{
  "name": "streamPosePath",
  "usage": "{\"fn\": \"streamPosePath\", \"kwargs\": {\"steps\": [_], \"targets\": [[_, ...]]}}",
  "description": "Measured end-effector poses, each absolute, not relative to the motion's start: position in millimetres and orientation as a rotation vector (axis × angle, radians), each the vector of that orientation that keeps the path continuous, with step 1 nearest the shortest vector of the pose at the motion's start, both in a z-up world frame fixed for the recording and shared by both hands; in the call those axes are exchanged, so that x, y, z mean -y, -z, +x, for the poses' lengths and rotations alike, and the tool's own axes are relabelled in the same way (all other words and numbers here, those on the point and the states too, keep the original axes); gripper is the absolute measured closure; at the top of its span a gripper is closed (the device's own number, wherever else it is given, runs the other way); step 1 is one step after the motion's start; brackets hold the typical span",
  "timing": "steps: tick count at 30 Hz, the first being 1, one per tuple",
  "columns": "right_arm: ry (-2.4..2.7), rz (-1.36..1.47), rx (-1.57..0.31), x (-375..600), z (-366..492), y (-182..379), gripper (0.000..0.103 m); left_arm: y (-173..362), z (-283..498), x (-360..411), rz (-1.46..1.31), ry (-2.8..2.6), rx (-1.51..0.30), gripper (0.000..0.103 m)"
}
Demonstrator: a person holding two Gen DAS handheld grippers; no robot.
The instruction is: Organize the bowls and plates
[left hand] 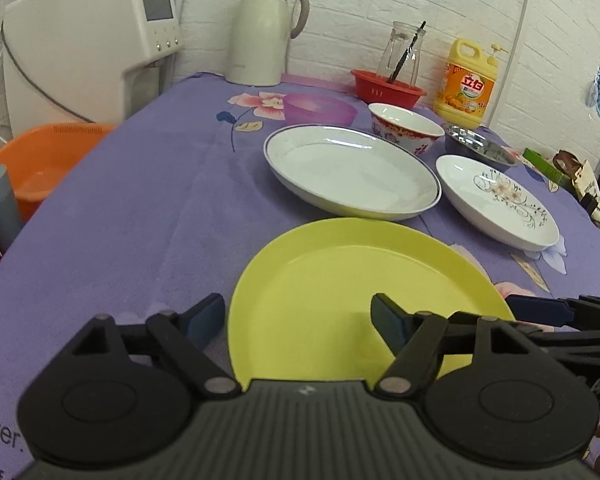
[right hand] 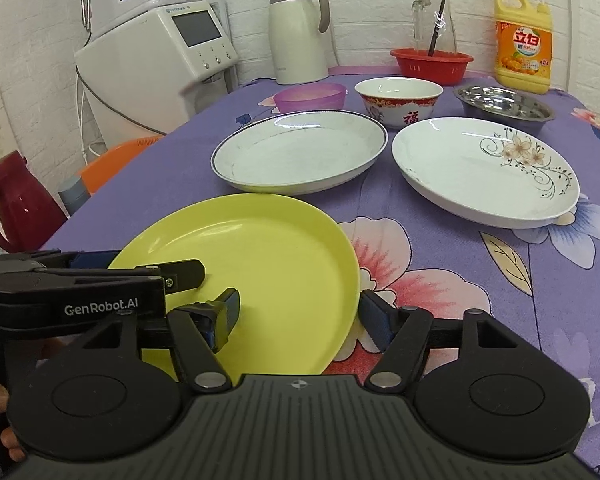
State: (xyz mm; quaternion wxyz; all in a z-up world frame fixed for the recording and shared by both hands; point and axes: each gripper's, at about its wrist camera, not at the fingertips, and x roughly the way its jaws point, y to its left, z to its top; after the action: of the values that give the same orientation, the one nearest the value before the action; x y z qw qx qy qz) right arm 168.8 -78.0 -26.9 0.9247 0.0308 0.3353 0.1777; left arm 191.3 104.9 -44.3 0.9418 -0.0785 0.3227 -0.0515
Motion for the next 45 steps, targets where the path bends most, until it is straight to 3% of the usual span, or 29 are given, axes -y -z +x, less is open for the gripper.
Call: {"fn": "streamPosePath", "kwargs": {"steps": [9,22,33,45], "targets": [[-0.407,-0.051,-0.513,88,233,-23,0.000,2,259,-160,-0.220,0.099,-0.643,0.025],[-0.432,-0.161,-0.728,58,368,15,0.000,17,315,-195,-0.354,0.146,-0.742,0.022],[-0.501,-0.175,-0.771,13,374,21,0.000,24,322,-201,-0.350,0.115,-0.736,0.023],[-0.528,-0.156,-0.790,26,350,25,0.000,37,359,-159,-0.197,0.130,-0.753,0.025]]}}
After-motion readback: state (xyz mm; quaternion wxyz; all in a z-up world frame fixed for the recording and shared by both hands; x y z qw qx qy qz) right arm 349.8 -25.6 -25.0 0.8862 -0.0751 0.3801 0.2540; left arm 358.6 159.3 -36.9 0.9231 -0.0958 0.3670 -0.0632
